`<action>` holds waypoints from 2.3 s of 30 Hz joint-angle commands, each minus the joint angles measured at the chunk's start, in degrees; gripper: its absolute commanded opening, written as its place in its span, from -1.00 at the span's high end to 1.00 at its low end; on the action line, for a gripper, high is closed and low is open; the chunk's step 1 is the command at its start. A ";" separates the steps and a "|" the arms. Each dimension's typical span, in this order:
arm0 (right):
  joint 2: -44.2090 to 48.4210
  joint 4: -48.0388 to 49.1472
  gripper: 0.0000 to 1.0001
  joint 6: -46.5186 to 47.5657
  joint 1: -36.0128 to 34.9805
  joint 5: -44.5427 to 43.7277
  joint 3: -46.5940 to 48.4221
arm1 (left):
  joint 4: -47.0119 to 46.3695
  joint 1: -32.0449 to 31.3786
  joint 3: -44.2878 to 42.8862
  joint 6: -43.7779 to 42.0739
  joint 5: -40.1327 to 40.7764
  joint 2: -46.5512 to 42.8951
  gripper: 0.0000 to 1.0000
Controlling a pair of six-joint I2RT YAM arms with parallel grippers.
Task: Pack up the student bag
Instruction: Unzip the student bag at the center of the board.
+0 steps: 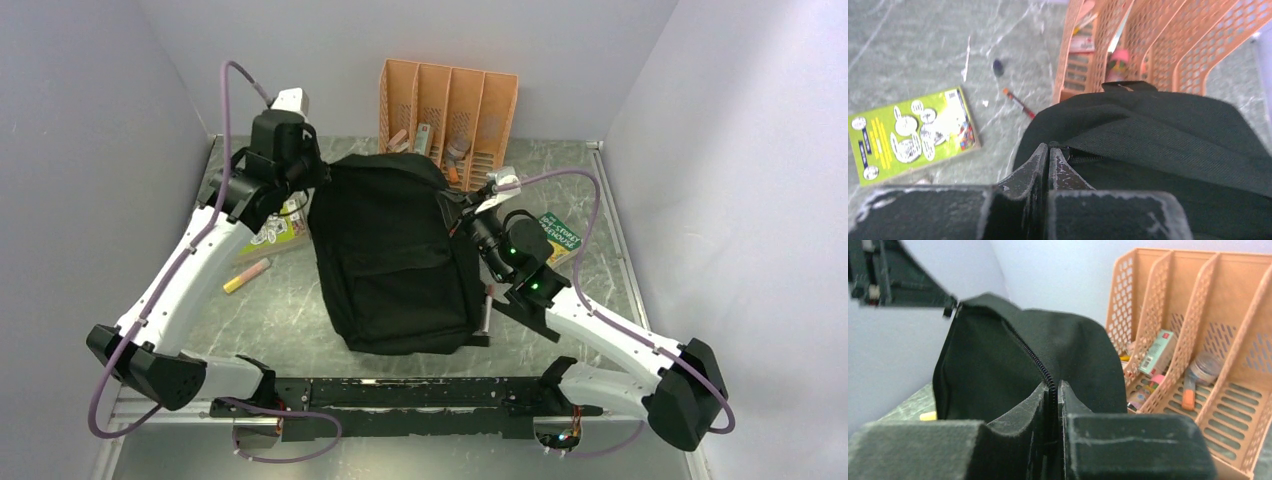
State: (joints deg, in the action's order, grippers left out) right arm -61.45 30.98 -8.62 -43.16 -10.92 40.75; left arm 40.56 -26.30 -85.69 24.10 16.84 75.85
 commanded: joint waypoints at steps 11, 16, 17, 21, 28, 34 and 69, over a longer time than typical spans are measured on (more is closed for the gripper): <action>6.01 3.97 0.35 9.91 0.22 13.27 -8.96 | -8.60 0.73 -9.82 -6.67 -15.60 2.87 0.90; 6.12 0.70 -0.02 12.96 0.20 14.42 -5.45 | -10.50 0.73 -4.94 -7.41 -19.51 0.28 0.90; 5.73 0.06 -0.08 13.48 0.26 14.74 -4.27 | -10.83 0.73 -4.37 -7.54 -20.16 -0.14 0.90; 2.97 -4.70 -0.34 17.77 0.24 17.72 2.81 | -11.54 0.73 -3.03 -7.74 -21.88 -1.17 0.90; -4.74 -11.59 -0.46 29.88 0.22 19.88 15.72 | -12.28 0.65 -1.32 -7.98 -22.66 -2.58 0.90; -12.77 -18.02 -0.49 41.78 0.26 29.11 23.69 | -12.61 0.55 -0.46 -7.90 -23.77 -3.23 0.90; -32.82 -18.24 0.71 57.32 0.35 31.42 38.46 | -13.07 0.22 3.48 -9.85 -23.36 -6.28 0.90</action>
State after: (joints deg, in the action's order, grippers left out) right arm -95.92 9.39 47.90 -43.09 23.55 81.14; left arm 30.13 -25.93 -82.54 14.98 -6.63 71.99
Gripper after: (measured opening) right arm 0.206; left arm 0.057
